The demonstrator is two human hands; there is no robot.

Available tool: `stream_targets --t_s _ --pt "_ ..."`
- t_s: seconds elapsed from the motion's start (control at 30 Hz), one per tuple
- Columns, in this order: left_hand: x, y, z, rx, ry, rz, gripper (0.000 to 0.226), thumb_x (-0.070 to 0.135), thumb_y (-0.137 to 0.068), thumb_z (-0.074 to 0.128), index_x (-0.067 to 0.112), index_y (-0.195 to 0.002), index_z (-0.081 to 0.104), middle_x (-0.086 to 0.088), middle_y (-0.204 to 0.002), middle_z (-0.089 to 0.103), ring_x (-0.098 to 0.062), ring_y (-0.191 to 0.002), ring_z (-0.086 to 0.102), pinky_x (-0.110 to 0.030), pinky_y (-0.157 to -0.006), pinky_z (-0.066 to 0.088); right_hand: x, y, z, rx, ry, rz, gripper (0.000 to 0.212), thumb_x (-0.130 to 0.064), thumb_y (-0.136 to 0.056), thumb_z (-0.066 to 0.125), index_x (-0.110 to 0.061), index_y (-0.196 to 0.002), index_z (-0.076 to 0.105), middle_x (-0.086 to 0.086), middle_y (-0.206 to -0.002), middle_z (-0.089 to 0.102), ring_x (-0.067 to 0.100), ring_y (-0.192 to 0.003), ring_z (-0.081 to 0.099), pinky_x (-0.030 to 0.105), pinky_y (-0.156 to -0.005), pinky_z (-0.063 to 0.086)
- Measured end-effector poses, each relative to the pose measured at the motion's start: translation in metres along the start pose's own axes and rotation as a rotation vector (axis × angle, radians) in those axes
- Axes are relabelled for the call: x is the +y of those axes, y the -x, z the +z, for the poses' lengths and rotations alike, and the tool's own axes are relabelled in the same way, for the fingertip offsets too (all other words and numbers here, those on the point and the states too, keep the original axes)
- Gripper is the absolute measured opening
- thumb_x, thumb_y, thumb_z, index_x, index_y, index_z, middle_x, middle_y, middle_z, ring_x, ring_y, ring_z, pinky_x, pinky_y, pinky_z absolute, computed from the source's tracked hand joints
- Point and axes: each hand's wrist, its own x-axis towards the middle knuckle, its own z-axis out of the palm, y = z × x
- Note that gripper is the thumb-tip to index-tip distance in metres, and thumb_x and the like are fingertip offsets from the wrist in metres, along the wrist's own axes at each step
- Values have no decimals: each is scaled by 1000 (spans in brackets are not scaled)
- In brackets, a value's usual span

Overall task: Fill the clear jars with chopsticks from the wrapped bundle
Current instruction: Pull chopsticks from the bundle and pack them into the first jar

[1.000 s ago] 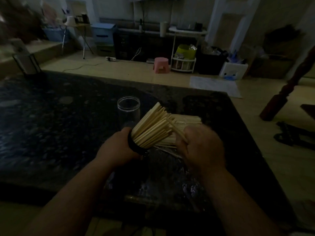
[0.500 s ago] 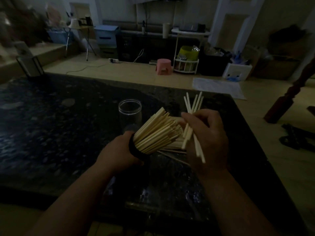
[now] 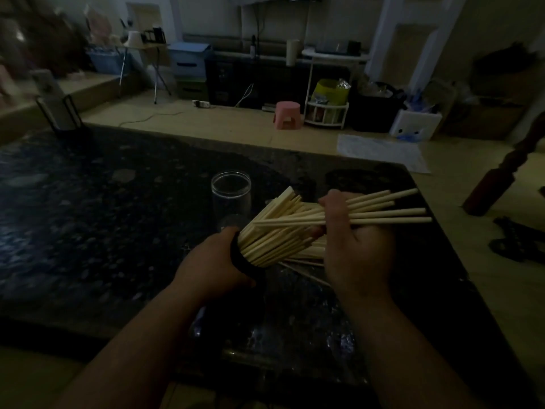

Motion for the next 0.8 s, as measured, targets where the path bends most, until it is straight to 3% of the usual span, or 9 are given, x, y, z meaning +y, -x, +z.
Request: stream_targets --t_s 0.17,0.3,0.37,0.43,0.5,0.57,0.63,0.73,0.8 --pt "0 -1 -1 -23 -11 20 82 41 -51 85 39 -123 46 11 -109 61 -13 -95 61 -37 -82 54 5 -1 -2 -124 15 60 29 -21 -96 57 -33 -69 61 -15 -60 62 -7 -64 61 5 -56 43" --pt "-1 -2 0 -38 -39 40 81 42 -49 85 41 -121 47 10 -110 61 -14 -97 61 -37 -83 54 14 -4 -2 -201 47 111 6 -22 -89 67 -19 -83 67 -15 -77 65 -11 -73 61 3 -59 42" --pt "-1 -2 1 -37 -50 48 81 41 -50 86 40 -122 47 10 -112 60 -14 -98 60 -36 -83 53 20 -3 -1 -177 54 131 24 -21 -80 76 -12 -98 61 -12 -89 64 -7 -79 62 7 -64 45" --pt "0 -2 1 -38 -62 56 82 41 -52 86 39 -124 47 9 -113 60 -15 -99 60 -36 -84 53 25 0 3 -161 89 148 48 -22 -72 83 -24 -110 54 -7 -110 58 -4 -92 59 11 -75 50" --pt "0 -2 1 -40 -69 59 84 40 -52 86 39 -126 46 9 -114 60 -14 -99 60 -35 -84 53 21 3 8 -130 127 161 56 -25 -70 83 -33 -114 49 -2 -120 50 -3 -95 56 7 -74 48" --pt "0 -2 1 -34 -70 62 84 40 -52 86 39 -126 46 9 -114 60 -14 -99 60 -35 -83 53 15 4 10 -30 -7 182 32 -28 -84 71 -30 -108 51 2 -108 55 -5 -79 58 7 -61 45" --pt "-1 -2 1 -30 -66 63 83 41 -52 86 39 -125 47 9 -113 60 -14 -98 61 -35 -83 53 12 2 8 36 -112 228 4 -28 -98 52 -30 -94 53 -6 -85 58 -5 -64 56 12 -55 43" --pt "-1 -2 1 -32 -68 62 81 40 -53 86 39 -125 47 10 -112 60 -14 -97 61 -34 -82 53 15 3 6 -70 16 257 17 -28 -100 46 -30 -87 57 -13 -78 60 1 -71 60 26 -63 50" --pt "-1 -2 1 -35 -64 61 82 40 -53 86 40 -124 46 10 -112 60 -14 -98 61 -34 -82 53 17 6 6 -113 48 265 9 -27 -97 53 -34 -103 55 -16 -87 62 0 -79 61 23 -64 51"
